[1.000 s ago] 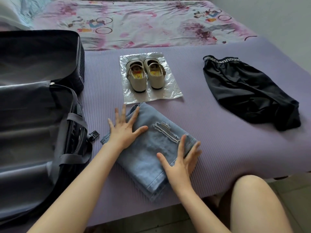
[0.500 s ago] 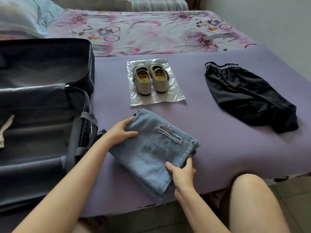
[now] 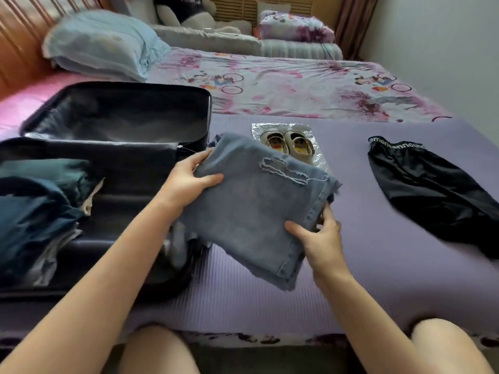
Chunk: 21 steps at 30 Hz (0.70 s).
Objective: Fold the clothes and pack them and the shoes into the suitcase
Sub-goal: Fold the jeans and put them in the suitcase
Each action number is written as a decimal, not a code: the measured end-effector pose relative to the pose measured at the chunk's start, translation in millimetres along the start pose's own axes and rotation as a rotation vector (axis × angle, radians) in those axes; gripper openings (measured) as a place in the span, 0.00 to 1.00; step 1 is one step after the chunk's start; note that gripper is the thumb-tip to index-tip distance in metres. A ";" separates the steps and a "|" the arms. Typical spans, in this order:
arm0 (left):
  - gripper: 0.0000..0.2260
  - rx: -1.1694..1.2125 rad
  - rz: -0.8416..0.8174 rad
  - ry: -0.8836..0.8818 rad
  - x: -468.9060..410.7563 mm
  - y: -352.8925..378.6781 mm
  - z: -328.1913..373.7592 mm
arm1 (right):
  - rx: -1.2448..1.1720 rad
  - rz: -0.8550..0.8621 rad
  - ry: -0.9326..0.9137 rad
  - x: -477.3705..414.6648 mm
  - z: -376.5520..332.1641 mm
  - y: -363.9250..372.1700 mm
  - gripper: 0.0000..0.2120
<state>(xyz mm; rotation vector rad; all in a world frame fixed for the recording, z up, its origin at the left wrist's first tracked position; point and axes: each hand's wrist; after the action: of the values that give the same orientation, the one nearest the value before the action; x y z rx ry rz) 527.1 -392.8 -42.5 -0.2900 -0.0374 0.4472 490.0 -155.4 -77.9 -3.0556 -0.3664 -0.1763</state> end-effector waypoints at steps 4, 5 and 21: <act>0.25 0.009 0.245 -0.014 16.4 -84.6 -13.7 | 0.165 -0.196 -0.111 -18.4 -21.6 86.5 0.45; 0.24 0.007 0.315 -0.025 20.2 -104.2 -22.9 | 0.218 -0.250 -0.139 -21.1 -25.3 108.7 0.44; 0.25 -0.663 0.383 -0.314 -20.8 -189.6 -158.3 | 0.833 -0.573 0.048 -69.8 22.8 258.6 0.40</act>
<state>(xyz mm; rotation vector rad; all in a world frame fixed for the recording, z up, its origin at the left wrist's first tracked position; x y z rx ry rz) 603.8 -607.5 -139.6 -0.8850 -0.4488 0.8549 486.8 -420.9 -120.5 -2.0692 -1.0030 -0.0844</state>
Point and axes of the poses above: each hand's wrist, its own x-axis away from the middle knuckle, its own y-axis out of the palm, z = x × y, and after that the axes turned 3 degrees about -z, right-handed
